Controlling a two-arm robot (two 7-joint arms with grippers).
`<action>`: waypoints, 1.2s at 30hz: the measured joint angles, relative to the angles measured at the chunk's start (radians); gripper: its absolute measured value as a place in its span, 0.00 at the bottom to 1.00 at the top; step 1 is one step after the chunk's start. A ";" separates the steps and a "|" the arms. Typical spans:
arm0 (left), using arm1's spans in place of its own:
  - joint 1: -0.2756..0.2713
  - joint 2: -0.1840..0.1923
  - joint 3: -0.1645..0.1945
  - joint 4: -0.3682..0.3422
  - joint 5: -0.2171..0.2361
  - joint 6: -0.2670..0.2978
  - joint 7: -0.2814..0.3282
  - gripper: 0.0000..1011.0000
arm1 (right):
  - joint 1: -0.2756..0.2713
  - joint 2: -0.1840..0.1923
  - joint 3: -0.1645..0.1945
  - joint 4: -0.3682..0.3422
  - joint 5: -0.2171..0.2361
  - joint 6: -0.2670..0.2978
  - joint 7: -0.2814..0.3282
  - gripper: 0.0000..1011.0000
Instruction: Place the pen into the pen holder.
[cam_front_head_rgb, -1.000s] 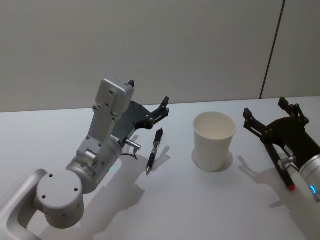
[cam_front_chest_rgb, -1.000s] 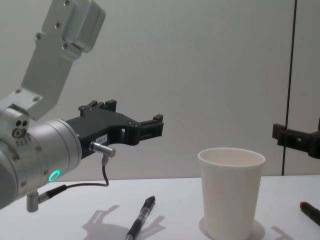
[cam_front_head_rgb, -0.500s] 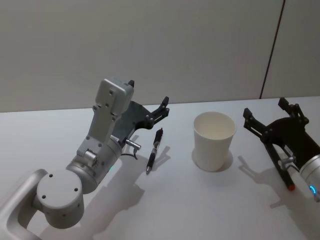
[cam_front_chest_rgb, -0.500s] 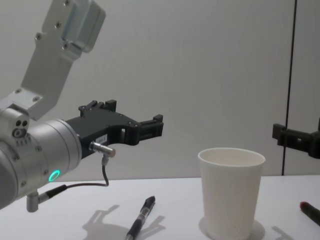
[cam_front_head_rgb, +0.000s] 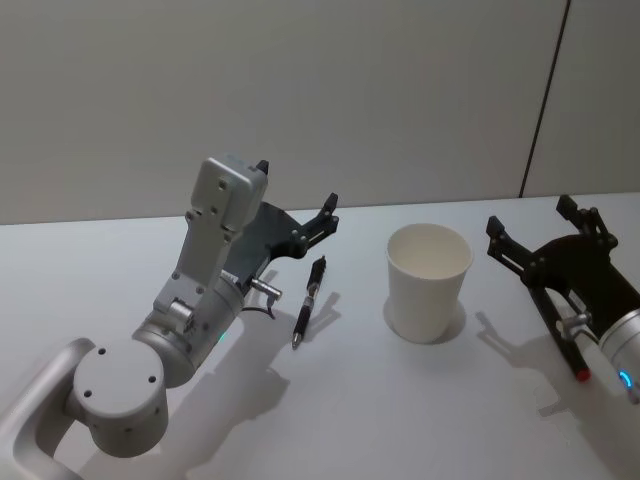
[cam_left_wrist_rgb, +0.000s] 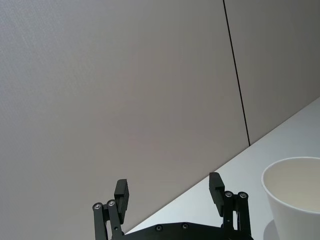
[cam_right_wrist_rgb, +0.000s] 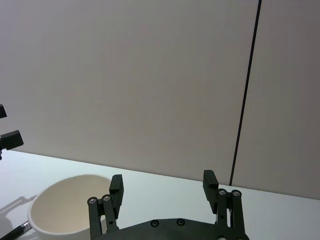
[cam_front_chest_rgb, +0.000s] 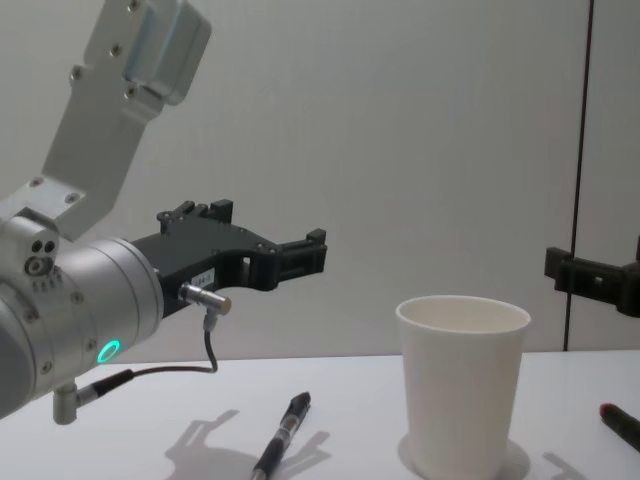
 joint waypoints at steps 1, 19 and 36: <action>0.000 0.000 0.000 0.000 0.000 0.000 0.000 0.99 | 0.000 0.000 0.000 0.000 0.000 0.000 0.000 0.99; 0.000 0.000 0.000 0.000 0.000 0.000 0.000 0.99 | 0.000 0.000 0.000 0.000 0.000 0.000 0.000 0.99; 0.000 0.000 0.000 0.000 0.000 0.000 0.000 0.99 | 0.006 0.029 0.030 -0.037 0.044 0.123 0.010 0.99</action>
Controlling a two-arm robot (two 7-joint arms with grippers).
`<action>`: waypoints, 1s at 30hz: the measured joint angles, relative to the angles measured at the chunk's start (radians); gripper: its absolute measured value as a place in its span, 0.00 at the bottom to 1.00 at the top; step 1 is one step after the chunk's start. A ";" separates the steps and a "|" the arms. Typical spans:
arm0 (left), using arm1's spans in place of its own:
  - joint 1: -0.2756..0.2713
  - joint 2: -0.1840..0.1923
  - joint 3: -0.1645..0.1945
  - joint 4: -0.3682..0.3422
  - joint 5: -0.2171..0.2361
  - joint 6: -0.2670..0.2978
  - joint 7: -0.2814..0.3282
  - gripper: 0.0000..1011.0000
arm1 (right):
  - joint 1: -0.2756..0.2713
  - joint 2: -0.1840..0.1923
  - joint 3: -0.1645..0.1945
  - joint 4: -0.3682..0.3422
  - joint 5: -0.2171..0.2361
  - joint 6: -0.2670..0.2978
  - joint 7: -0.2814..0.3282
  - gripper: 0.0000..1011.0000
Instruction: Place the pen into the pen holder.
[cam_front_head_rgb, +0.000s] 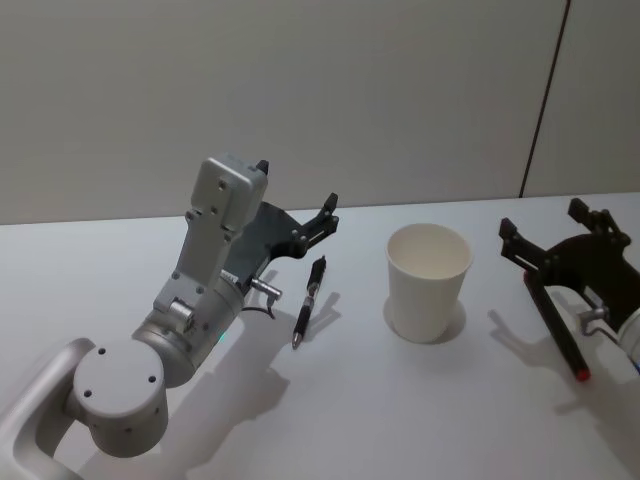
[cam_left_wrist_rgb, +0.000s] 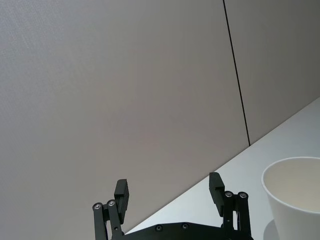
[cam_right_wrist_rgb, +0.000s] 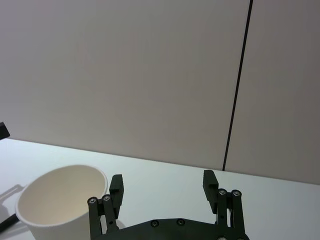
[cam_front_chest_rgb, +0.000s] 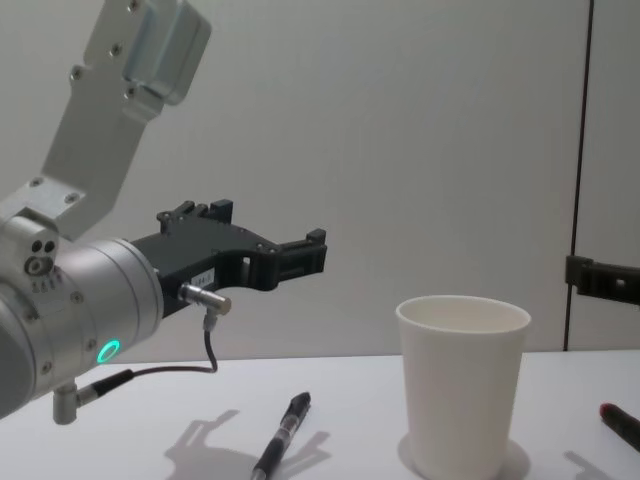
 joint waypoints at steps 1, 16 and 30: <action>0.000 0.000 0.000 0.000 0.000 0.000 0.000 0.99 | -0.001 0.007 0.005 -0.007 0.008 0.020 0.002 0.99; 0.000 0.000 0.000 0.000 0.000 0.000 0.000 0.99 | -0.006 0.098 0.061 -0.070 0.053 0.248 0.034 0.99; 0.000 0.000 0.000 0.000 0.000 0.000 0.000 0.99 | 0.038 0.082 0.061 -0.046 0.046 0.378 -0.003 0.99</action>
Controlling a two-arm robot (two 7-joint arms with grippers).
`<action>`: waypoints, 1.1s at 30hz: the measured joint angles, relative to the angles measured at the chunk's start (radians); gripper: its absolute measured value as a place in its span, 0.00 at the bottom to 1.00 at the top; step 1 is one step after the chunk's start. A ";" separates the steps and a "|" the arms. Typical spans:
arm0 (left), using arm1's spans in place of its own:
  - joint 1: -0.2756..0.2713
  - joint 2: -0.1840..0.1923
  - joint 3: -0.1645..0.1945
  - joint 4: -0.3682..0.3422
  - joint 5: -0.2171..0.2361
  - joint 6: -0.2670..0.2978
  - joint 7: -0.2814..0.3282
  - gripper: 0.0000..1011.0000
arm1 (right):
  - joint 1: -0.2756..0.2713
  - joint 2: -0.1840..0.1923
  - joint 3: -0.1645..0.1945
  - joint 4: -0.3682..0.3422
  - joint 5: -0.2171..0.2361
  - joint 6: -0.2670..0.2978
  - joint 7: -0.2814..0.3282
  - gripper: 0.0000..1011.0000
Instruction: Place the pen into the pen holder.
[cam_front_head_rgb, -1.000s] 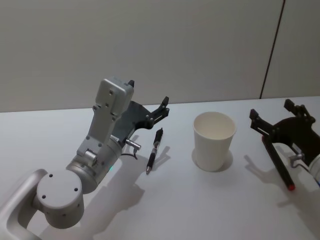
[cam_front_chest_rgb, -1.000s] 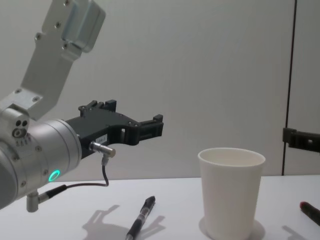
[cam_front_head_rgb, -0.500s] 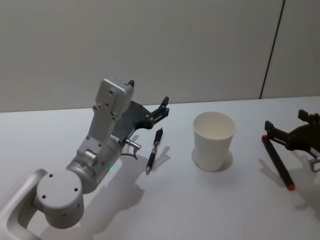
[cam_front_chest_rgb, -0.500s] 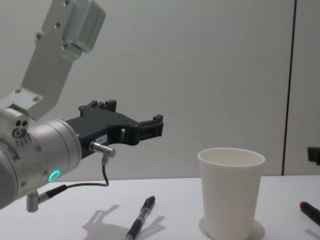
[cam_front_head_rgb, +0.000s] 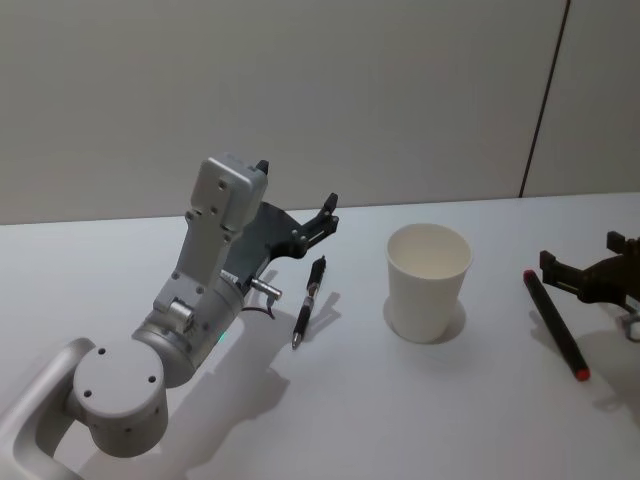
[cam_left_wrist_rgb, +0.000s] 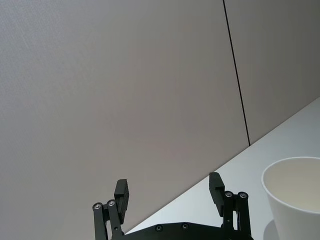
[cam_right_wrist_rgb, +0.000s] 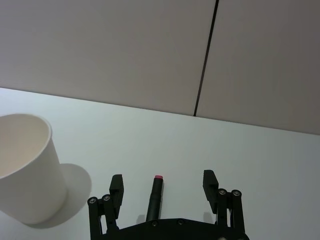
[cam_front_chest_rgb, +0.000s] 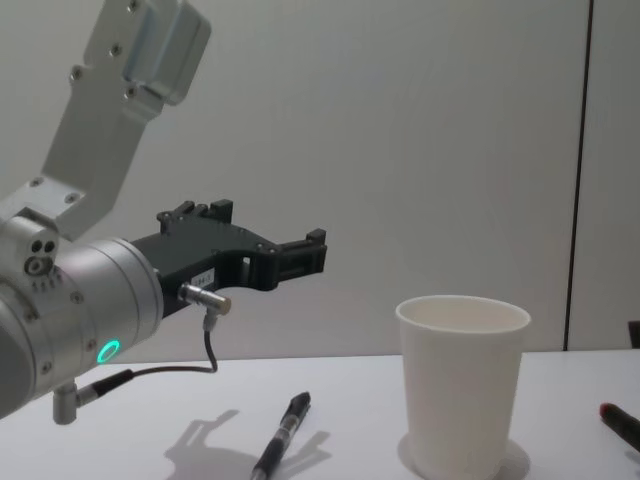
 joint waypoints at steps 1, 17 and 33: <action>0.000 0.000 0.000 0.000 0.000 0.000 0.000 0.99 | 0.002 -0.003 -0.001 0.002 0.000 0.005 -0.007 0.99; 0.000 0.000 0.000 0.000 0.000 0.000 0.000 0.99 | 0.048 -0.083 -0.010 0.056 0.037 0.081 -0.126 0.99; 0.000 0.000 0.000 0.000 0.000 0.000 0.000 0.99 | 0.101 -0.148 -0.034 0.136 0.020 0.120 -0.161 0.99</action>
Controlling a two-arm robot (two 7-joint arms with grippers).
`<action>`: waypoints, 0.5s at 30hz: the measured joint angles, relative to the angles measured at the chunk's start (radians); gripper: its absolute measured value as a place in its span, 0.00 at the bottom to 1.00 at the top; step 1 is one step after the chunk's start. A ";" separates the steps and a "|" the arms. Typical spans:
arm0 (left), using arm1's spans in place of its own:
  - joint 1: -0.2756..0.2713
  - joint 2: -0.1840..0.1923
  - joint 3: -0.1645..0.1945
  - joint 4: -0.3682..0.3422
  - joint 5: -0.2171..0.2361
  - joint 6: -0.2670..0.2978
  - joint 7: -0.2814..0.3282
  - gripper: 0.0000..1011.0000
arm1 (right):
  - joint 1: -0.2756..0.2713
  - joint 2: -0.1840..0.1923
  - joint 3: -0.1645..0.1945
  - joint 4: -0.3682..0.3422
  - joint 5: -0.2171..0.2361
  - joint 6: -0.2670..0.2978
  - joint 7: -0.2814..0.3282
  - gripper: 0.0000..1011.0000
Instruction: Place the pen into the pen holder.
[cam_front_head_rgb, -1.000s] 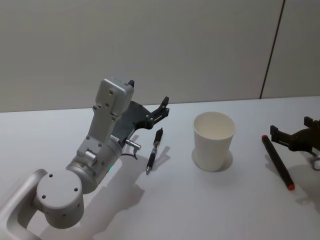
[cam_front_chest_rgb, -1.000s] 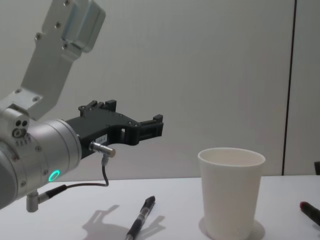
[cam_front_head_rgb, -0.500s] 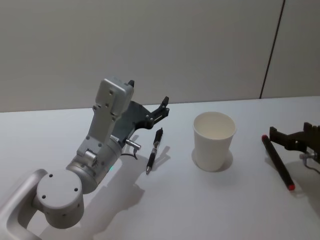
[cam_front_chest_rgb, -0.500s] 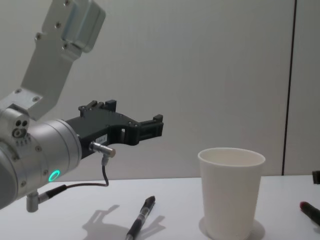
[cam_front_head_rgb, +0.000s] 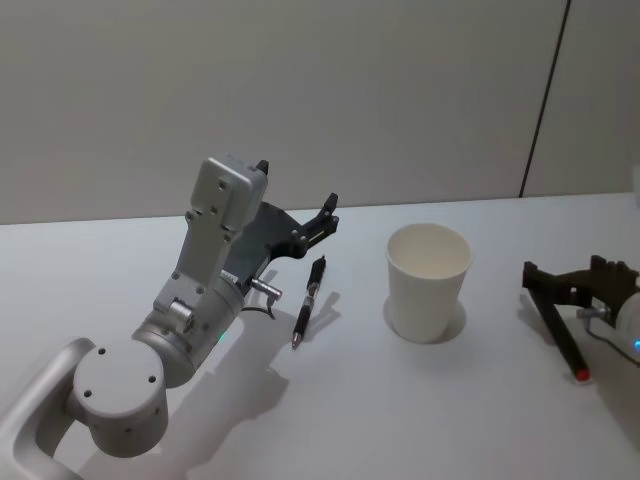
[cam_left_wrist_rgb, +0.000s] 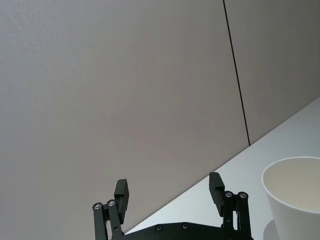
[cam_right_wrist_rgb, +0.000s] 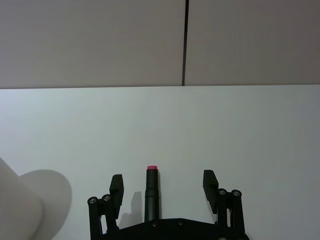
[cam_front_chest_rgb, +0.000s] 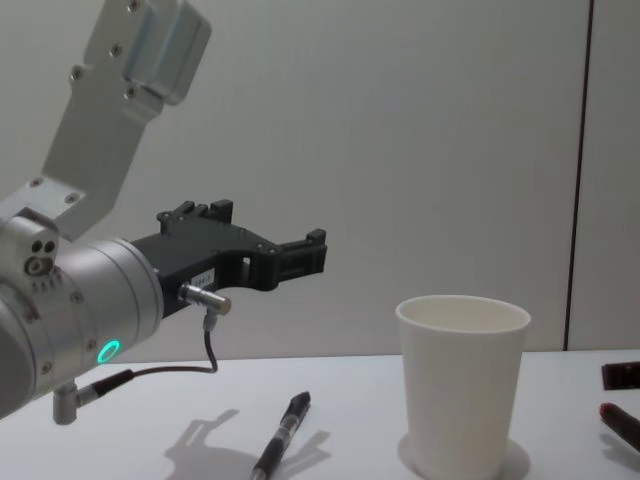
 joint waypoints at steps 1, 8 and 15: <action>0.000 0.000 0.000 0.000 0.000 0.000 0.000 0.99 | 0.002 -0.002 -0.001 0.003 -0.002 0.001 0.000 0.99; 0.000 0.000 0.000 0.000 0.000 0.000 0.000 0.99 | 0.017 -0.023 -0.014 0.027 -0.023 0.008 0.000 0.99; 0.000 0.000 0.000 0.000 0.000 0.000 0.000 0.99 | 0.026 -0.038 -0.027 0.048 -0.053 0.009 0.003 0.99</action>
